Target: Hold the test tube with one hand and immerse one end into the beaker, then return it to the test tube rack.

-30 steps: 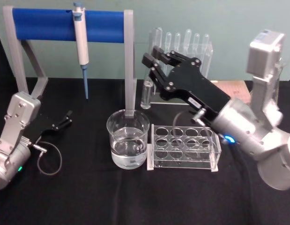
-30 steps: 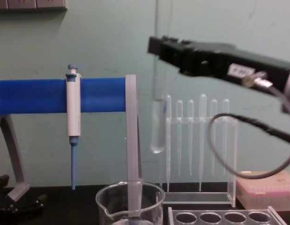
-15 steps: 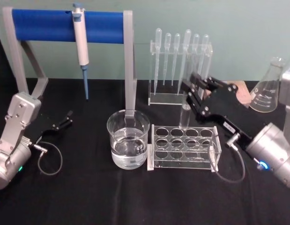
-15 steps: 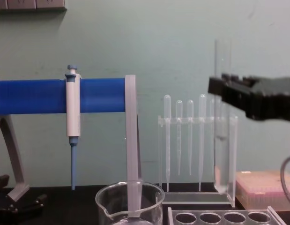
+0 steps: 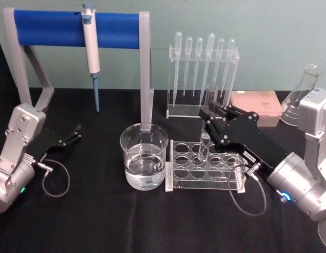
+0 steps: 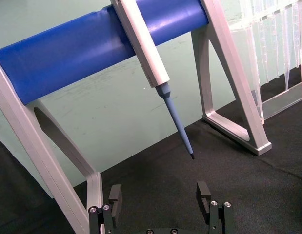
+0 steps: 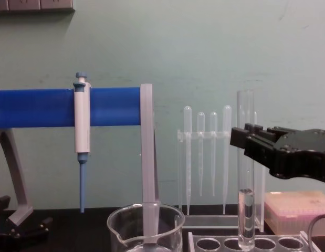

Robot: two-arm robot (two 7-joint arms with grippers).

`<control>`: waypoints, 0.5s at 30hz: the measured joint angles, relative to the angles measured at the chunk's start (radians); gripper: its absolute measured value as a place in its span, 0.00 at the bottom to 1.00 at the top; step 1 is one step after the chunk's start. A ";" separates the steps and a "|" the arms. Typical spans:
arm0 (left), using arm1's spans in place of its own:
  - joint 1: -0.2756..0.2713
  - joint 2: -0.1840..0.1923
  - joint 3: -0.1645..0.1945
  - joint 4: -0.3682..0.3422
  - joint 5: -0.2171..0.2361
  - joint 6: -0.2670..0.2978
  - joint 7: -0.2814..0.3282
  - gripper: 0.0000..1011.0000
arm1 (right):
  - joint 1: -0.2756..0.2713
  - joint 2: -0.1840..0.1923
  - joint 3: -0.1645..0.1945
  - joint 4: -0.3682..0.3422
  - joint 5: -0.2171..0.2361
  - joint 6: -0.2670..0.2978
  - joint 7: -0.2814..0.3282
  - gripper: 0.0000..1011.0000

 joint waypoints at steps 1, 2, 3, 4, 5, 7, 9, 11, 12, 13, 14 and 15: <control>0.000 0.000 0.000 0.000 0.000 0.000 0.000 0.99 | 0.000 -0.001 0.000 0.002 0.000 0.000 0.000 0.22; 0.000 0.000 0.000 0.000 0.000 0.000 0.000 0.99 | -0.001 -0.002 -0.001 0.005 -0.001 -0.001 0.002 0.22; 0.000 0.000 0.000 0.000 0.000 0.000 0.000 0.99 | -0.001 -0.003 -0.001 0.007 -0.001 -0.002 0.003 0.22; 0.000 0.000 0.000 0.000 0.000 0.000 0.000 0.99 | -0.001 -0.003 -0.001 0.007 -0.001 -0.002 0.003 0.22; 0.000 0.000 0.000 0.000 0.000 0.000 0.000 0.99 | -0.001 -0.005 -0.001 0.011 -0.002 -0.004 0.005 0.22; 0.000 0.000 0.000 0.000 0.000 0.000 0.000 0.99 | 0.000 -0.009 -0.001 0.020 -0.002 -0.008 0.007 0.22; 0.000 0.000 0.000 0.000 0.000 0.000 0.000 0.99 | 0.002 -0.012 -0.001 0.026 -0.002 -0.011 0.008 0.22; 0.000 0.000 0.000 0.000 0.000 0.000 0.000 0.99 | 0.006 -0.017 -0.002 0.035 -0.002 -0.014 0.009 0.22; 0.000 0.000 0.000 0.000 0.000 0.000 0.000 0.99 | 0.009 -0.020 -0.003 0.042 -0.002 -0.015 0.009 0.22; 0.000 0.000 0.000 0.000 0.000 0.000 0.000 0.99 | 0.011 -0.022 -0.004 0.046 -0.003 -0.016 0.009 0.22; 0.000 0.000 0.000 0.000 0.000 0.000 0.000 0.99 | 0.013 -0.023 -0.005 0.049 -0.004 -0.016 0.009 0.22; 0.000 0.000 0.000 0.000 0.000 0.000 0.000 0.99 | 0.015 -0.025 -0.005 0.053 -0.005 -0.016 0.010 0.22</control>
